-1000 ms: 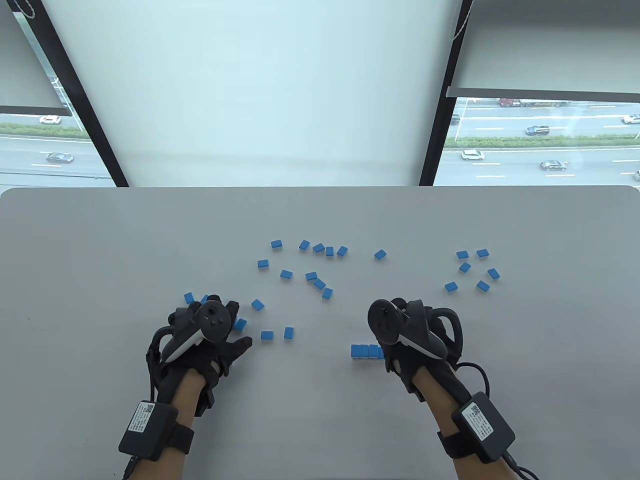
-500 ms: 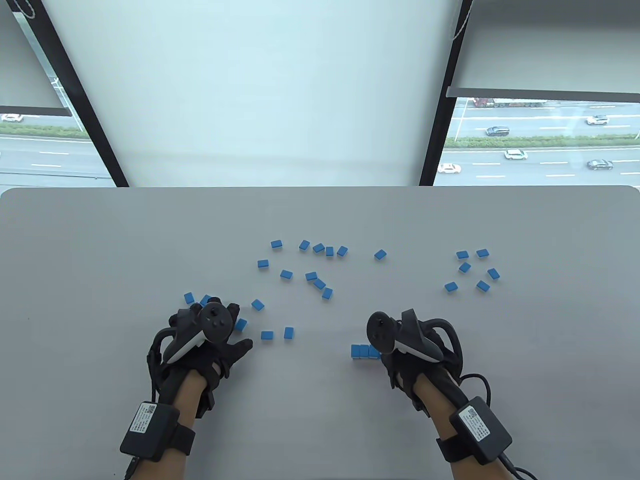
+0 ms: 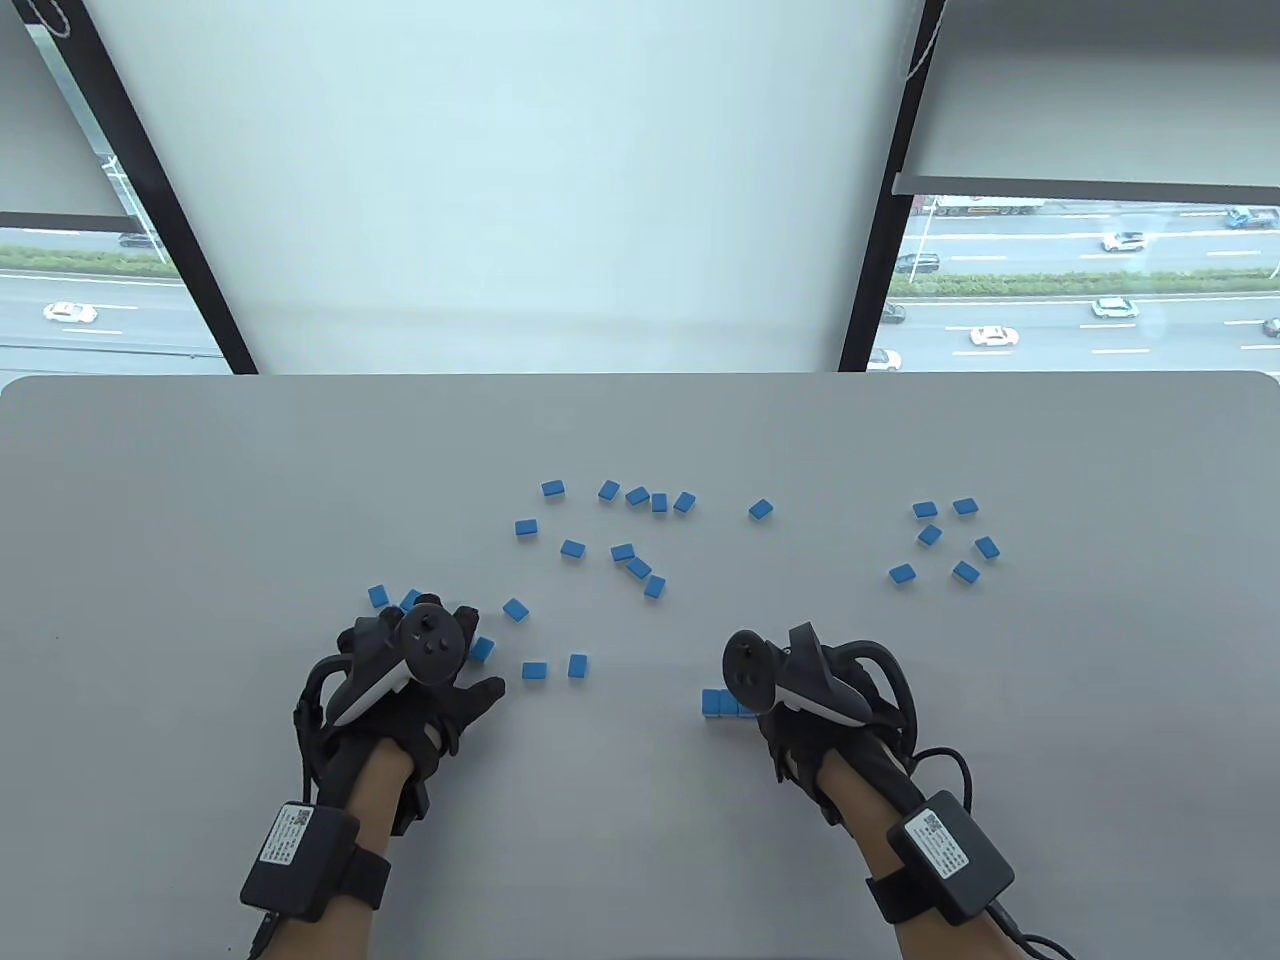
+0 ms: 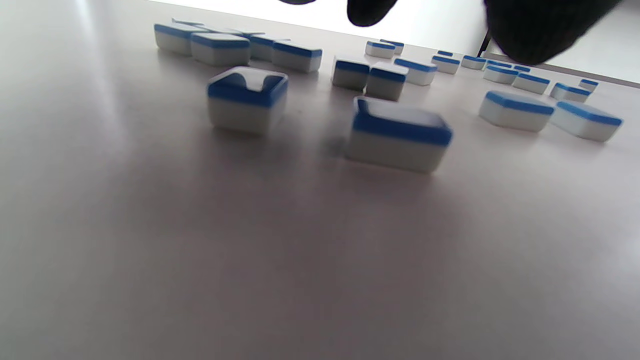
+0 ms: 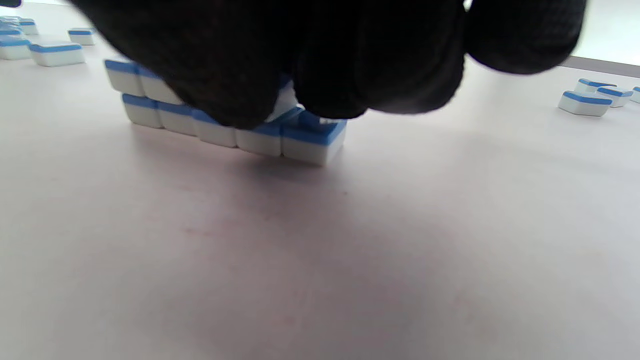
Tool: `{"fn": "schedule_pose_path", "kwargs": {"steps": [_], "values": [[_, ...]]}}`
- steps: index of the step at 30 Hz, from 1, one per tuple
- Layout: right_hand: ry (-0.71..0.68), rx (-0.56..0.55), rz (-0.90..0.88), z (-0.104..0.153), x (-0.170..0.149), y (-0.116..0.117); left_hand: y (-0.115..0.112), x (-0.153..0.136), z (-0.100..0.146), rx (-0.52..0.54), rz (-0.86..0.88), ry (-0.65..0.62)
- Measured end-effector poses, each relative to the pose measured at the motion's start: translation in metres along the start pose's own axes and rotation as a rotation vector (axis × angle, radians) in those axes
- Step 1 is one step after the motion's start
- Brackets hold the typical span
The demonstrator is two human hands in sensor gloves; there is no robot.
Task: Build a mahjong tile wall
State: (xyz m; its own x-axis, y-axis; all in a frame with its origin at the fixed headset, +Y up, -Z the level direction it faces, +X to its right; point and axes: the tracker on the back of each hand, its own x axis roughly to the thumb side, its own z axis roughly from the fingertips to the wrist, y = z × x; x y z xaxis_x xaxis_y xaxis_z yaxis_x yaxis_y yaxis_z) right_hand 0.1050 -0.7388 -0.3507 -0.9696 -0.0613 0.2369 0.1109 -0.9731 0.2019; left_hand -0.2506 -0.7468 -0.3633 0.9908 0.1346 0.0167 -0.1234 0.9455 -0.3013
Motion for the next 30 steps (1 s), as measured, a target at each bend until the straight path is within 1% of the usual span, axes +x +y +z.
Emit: {"fn": "schedule_pose_path", "kwargs": {"steps": [2, 4, 6, 10, 13, 15, 18, 20, 23, 26, 29, 30], "values": [[-0.005, -0.001, -0.025, 0.001, -0.002, -0.003, 0.0, 0.0, 0.0, 0.002, -0.002, 0.001], [-0.01, -0.022, -0.074, 0.005, -0.006, -0.012, 0.001, 0.0, 0.0, 0.005, -0.004, 0.001], [-0.01, -0.066, -0.111, 0.009, -0.012, -0.025, 0.001, 0.0, 0.001, 0.008, -0.003, 0.0], [0.019, -0.179, -0.144, 0.012, -0.03, -0.061, 0.002, -0.001, 0.001, 0.009, 0.001, 0.003], [0.035, -0.203, -0.181, 0.009, -0.047, -0.083, 0.002, -0.002, 0.001, 0.009, 0.001, 0.007], [0.057, -0.213, -0.222, 0.005, -0.06, -0.093, 0.001, -0.003, 0.001, 0.007, 0.003, 0.007], [0.118, -0.233, -0.276, -0.005, -0.084, -0.1, 0.001, -0.003, 0.0, 0.004, -0.003, 0.009], [0.154, -0.247, -0.276, -0.01, -0.095, -0.098, 0.001, -0.003, 0.001, 0.005, -0.004, 0.01], [0.227, -0.273, -0.255, -0.02, -0.114, -0.085, 0.001, -0.004, 0.001, 0.006, -0.005, 0.013], [0.336, -0.287, -0.18, -0.038, -0.132, -0.061, 0.001, -0.004, 0.0, 0.004, -0.005, 0.018], [0.444, -0.259, -0.141, -0.058, -0.149, -0.034, 0.001, -0.005, 0.001, 0.002, -0.008, 0.024], [0.459, -0.248, -0.139, -0.061, -0.151, -0.03, 0.001, -0.005, 0.001, 0.001, -0.008, 0.026]]}}
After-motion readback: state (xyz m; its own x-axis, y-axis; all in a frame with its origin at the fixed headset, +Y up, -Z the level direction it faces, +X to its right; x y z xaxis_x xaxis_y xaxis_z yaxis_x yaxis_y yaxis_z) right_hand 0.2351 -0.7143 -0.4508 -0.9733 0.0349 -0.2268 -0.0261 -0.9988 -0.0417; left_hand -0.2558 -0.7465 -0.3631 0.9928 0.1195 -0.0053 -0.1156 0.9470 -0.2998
